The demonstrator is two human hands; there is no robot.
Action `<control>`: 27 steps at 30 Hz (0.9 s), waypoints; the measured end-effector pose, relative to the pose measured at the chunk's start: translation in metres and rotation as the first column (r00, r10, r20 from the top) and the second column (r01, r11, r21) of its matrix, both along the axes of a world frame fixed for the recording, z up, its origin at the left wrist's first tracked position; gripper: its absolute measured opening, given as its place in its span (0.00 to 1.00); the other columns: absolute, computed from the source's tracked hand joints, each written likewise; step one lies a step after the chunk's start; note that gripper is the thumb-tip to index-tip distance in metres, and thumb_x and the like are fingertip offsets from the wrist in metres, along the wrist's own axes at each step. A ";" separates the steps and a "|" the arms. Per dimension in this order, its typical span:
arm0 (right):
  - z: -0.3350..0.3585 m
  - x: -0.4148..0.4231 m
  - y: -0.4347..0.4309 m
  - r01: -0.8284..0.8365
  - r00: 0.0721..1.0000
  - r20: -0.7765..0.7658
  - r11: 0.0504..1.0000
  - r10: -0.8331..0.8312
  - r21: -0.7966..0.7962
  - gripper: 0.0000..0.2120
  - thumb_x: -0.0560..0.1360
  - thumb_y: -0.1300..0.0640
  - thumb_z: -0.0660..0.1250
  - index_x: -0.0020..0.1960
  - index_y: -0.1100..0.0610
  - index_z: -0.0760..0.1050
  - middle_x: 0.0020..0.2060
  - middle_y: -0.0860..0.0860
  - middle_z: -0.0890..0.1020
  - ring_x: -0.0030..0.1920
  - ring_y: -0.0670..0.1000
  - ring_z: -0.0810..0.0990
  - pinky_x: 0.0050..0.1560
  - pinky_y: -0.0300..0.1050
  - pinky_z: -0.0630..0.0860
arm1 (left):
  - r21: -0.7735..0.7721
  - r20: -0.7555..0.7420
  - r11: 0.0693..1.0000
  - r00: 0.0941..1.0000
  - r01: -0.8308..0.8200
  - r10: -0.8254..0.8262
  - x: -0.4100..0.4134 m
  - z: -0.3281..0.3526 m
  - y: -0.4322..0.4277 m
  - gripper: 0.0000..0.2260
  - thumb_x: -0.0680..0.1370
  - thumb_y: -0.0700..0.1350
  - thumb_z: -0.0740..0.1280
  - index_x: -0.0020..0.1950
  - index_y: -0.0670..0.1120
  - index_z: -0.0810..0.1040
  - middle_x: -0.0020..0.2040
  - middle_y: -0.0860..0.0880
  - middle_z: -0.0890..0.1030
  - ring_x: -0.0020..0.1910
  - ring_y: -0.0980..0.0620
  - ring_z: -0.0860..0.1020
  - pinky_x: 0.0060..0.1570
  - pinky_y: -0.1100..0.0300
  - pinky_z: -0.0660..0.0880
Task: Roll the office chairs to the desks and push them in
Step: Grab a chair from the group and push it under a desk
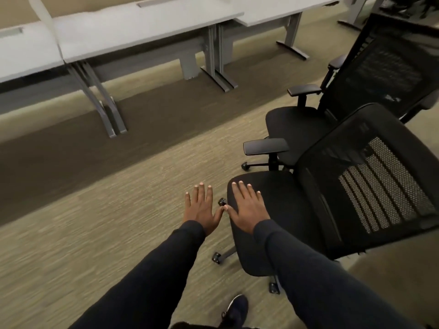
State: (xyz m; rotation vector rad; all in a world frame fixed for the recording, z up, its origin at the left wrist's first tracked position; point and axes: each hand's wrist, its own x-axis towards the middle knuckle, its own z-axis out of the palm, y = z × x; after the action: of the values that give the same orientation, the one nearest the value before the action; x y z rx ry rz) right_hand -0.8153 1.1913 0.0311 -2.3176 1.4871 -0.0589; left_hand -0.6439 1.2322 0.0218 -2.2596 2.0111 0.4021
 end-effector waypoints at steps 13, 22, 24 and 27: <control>0.012 -0.069 0.115 -0.125 0.986 -0.109 0.992 0.127 0.026 0.36 0.80 0.35 0.52 0.82 0.51 0.46 0.81 0.54 0.51 0.79 0.59 0.52 0.77 0.60 0.53 | -0.042 -0.029 0.996 0.997 -0.077 0.076 -0.072 -0.001 0.131 0.36 0.81 0.65 0.46 0.81 0.45 0.43 0.82 0.41 0.43 0.80 0.42 0.41 0.76 0.40 0.41; 0.021 -0.120 0.167 -0.175 0.976 -0.126 0.984 0.177 0.026 0.35 0.80 0.37 0.54 0.81 0.51 0.49 0.80 0.54 0.56 0.78 0.58 0.57 0.75 0.59 0.58 | -0.079 -0.036 0.992 0.995 -0.093 0.091 -0.126 0.003 0.183 0.34 0.81 0.63 0.47 0.82 0.45 0.46 0.82 0.40 0.46 0.80 0.41 0.44 0.76 0.40 0.42; 0.025 -0.131 0.163 -0.157 0.980 -0.119 0.987 0.159 0.025 0.35 0.80 0.36 0.55 0.81 0.51 0.51 0.79 0.54 0.58 0.78 0.58 0.58 0.74 0.58 0.60 | -0.091 -0.045 0.991 0.995 -0.094 0.090 -0.135 0.003 0.181 0.35 0.81 0.64 0.47 0.81 0.45 0.46 0.82 0.40 0.47 0.80 0.41 0.44 0.76 0.40 0.43; 0.032 -0.155 0.155 -0.151 0.982 -0.111 0.989 0.150 0.000 0.35 0.80 0.36 0.55 0.81 0.52 0.53 0.78 0.55 0.61 0.76 0.57 0.61 0.73 0.57 0.62 | -0.099 -0.038 0.991 0.996 -0.088 0.084 -0.155 0.005 0.176 0.35 0.81 0.65 0.46 0.81 0.45 0.46 0.81 0.40 0.46 0.80 0.41 0.44 0.75 0.40 0.41</control>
State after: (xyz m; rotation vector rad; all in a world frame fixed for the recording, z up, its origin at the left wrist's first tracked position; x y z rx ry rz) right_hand -0.9701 1.3465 0.0635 -2.4681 1.3582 0.1058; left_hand -0.7988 1.4082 0.0268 -2.4222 1.9982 0.3551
